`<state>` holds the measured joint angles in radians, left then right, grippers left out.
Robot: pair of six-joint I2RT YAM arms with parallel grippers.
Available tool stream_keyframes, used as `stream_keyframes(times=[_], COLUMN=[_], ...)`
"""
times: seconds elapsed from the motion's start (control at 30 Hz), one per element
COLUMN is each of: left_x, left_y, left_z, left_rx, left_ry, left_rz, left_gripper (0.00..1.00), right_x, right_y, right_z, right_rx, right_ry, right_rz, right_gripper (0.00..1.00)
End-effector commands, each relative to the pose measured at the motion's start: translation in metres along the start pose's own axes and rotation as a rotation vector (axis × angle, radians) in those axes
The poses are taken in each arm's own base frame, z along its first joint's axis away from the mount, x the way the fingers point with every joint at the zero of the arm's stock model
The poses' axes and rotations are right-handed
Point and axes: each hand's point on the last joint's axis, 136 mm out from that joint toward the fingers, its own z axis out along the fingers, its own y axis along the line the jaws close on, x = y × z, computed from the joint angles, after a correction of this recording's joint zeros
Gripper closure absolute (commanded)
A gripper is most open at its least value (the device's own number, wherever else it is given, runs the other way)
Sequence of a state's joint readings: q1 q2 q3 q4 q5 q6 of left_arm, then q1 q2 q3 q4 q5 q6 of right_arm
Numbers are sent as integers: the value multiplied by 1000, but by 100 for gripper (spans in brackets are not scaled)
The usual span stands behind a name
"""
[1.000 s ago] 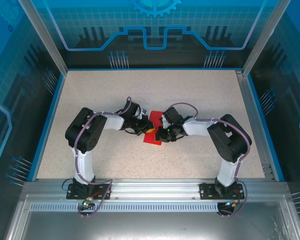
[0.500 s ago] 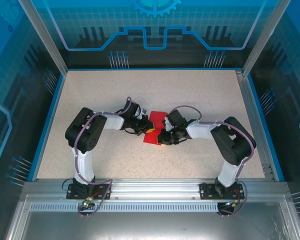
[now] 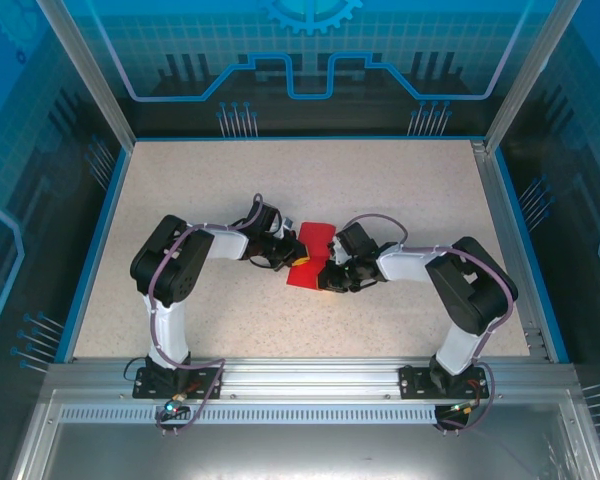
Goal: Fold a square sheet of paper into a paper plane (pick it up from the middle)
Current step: Fold the triangle a second time at the center of the table.
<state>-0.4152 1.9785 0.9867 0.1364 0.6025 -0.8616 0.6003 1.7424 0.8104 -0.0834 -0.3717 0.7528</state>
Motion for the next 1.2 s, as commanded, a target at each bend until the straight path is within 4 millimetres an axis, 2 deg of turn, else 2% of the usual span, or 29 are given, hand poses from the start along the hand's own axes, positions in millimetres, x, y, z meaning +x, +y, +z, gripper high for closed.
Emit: stream_keyframes(times=[0.0, 0.07, 0.27, 0.33, 0.47, 0.67, 0.73, 0.93, 1.17], left_x=[6, 6, 6, 6, 5, 6, 6, 3, -13], left_y=[24, 23, 20, 18, 15, 15, 15, 15, 12], left_z=[4, 4, 3, 2, 0, 0, 0, -2, -9], left_rx=[-81, -78, -69, -67, -61, -61, -61, -76, -86], left_ry=[16, 17, 17, 17, 12, 14, 13, 1, -44], left_rz=[-37, -35, -29, -25, -19, -17, -15, 5, 34], left_gripper=[100, 100, 100, 100, 99, 98, 98, 97, 96], right_x=[20, 17, -9, -15, -23, -19, -23, -2, 0], right_y=[-35, -29, 14, 26, 33, 12, 8, -30, -32], right_z=[12, 9, -23, -26, -22, 0, 5, 18, 12], right_rx=[99, 80, -15, -53, -77, -30, -3, 122, 134], right_ry=[59, 47, -53, -62, -65, -20, -16, 55, 61], right_rz=[71, 67, -6, -18, -17, 40, 46, 102, 91], right_gripper=[90, 90, 89, 89, 88, 88, 88, 92, 92])
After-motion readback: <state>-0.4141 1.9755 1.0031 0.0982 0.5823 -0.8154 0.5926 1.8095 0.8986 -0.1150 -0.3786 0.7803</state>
